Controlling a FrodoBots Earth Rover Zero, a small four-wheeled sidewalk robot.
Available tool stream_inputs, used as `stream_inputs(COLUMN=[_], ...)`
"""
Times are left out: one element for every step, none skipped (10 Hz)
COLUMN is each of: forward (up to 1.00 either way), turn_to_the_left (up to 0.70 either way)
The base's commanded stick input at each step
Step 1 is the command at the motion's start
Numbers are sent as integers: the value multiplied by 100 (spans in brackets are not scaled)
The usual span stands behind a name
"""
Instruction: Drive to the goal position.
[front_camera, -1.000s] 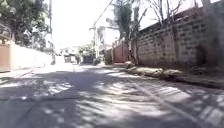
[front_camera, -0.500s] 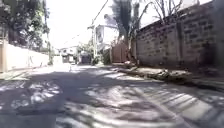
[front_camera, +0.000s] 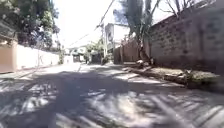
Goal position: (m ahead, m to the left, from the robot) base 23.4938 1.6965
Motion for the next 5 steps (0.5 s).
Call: stream_inputs(forward=[100,100,100,100,100], turn_to_the_left=[17,17,-3,-23,-23])
